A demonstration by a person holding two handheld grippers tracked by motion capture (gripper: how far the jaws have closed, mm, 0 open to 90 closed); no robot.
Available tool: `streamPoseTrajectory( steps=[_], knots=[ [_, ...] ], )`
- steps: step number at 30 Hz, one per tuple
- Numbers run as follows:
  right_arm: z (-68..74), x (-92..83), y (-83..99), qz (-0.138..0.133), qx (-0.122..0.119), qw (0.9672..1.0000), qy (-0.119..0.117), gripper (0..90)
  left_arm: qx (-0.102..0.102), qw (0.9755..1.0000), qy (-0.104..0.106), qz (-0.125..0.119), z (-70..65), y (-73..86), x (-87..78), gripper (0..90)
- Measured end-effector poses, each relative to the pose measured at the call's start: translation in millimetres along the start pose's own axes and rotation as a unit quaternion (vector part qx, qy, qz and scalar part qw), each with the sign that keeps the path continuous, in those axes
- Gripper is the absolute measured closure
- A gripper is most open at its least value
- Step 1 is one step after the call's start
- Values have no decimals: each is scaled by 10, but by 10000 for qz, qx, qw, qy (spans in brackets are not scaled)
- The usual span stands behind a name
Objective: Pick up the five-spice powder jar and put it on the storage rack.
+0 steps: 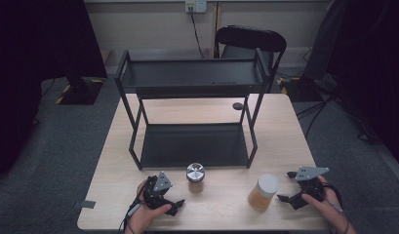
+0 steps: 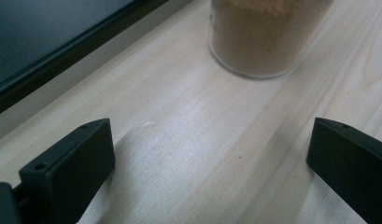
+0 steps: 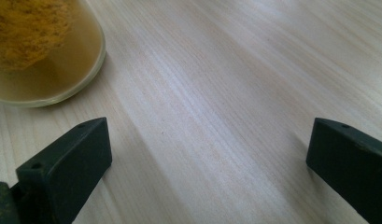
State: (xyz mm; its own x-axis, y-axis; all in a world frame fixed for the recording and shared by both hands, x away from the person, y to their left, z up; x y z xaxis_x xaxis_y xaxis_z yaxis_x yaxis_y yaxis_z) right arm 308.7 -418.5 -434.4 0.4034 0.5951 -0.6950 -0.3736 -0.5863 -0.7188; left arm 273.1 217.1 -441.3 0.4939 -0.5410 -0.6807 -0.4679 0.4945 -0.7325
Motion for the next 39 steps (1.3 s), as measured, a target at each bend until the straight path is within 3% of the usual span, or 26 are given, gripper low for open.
streamPoseTrajectory(
  steps=[2, 6, 14, 27, 39],
  knots=[
    [0, 0, 0, 0, 0, 10000, -1, 0, -235, 9997, -73, -26, -1, -16, -5, 25],
    [0, 0, 0, -1, 0, 10000, 0, 0, -337, 9993, -115, -146, -4, -57, -19, 21],
    [0, 0, 1, -2, -1, 10000, 0, 0, -218, 9997, -2, -120, -37, -196, 24, 20],
    [1, 0, 1, -2, 0, 10000, 1, 0, -374, 9990, 86, -224, -96, -344, 142, 32],
    [1, 0, 1, -3, 0, 10000, 2, 0, -152, 9992, 126, -336, -194, -419, 292, 121]
  ],
)
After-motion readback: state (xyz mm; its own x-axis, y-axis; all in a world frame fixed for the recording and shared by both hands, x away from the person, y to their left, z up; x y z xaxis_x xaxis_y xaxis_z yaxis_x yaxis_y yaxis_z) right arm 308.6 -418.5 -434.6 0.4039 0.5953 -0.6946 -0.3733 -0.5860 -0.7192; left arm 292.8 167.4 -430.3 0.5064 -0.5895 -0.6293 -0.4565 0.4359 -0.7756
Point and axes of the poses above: each handheld gripper's, and its own axes: x roughly forward along the jaws, y roughly out of its underside, z roughly to its left, the point moved 3 cm from there along x, roughly forward along the jaws, and after that the axes turned 1 degree about -y, right-handed, at the moved point
